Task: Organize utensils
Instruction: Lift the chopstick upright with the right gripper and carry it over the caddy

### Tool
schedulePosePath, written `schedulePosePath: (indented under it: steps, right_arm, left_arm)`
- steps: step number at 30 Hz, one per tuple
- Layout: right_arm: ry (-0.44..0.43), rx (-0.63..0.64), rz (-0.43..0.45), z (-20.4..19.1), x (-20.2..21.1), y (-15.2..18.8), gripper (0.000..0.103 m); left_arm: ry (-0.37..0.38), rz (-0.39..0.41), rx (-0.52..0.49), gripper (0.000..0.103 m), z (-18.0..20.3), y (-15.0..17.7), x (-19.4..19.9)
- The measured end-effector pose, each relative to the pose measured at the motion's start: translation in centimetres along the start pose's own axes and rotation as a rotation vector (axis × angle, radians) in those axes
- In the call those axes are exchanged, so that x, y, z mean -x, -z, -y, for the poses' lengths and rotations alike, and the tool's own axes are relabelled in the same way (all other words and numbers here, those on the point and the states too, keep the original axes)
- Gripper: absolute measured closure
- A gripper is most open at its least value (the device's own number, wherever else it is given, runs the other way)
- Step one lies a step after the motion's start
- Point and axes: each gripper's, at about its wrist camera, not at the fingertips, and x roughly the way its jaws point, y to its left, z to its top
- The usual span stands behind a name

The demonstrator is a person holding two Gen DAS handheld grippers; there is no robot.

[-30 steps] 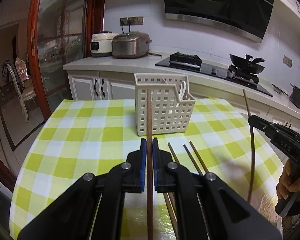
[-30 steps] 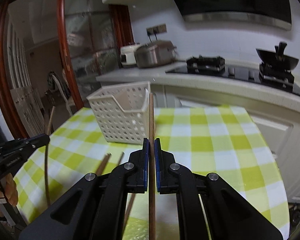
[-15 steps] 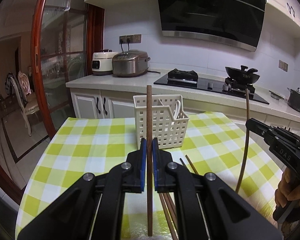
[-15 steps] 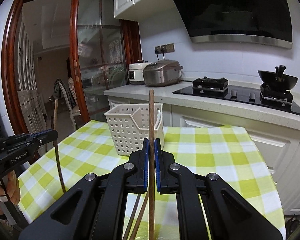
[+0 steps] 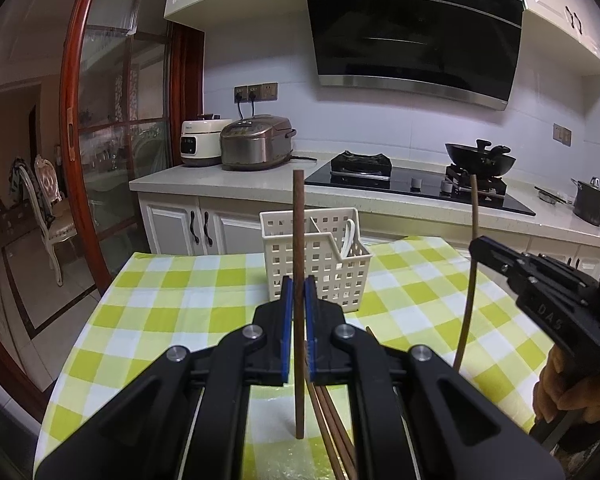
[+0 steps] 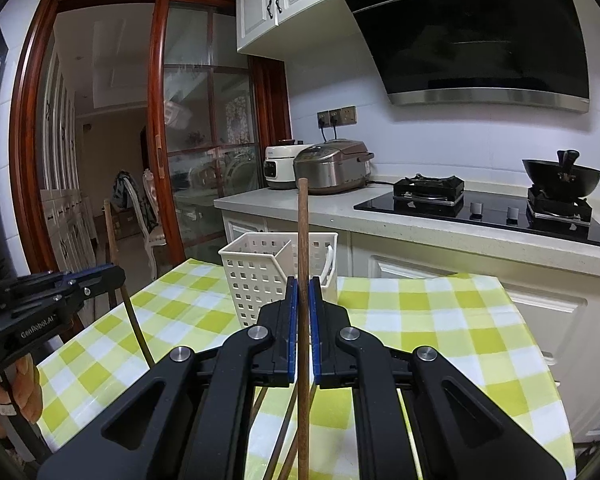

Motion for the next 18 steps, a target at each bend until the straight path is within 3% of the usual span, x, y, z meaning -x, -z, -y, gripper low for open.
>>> schedulePosePath:
  steps: [8, 18]
  right_arm:
    - [0.013, 0.015, 0.067, 0.0, -1.5, -1.3, 0.096]
    - [0.006, -0.011, 0.152, 0.9, -5.7, -6.5, 0.096]
  left_arm:
    - [0.029, 0.009, 0.003, 0.097, -0.6, -2.3, -0.4]
    - [0.033, 0.076, -0.02, 0.097, -1.1, -8.8, -2.0]
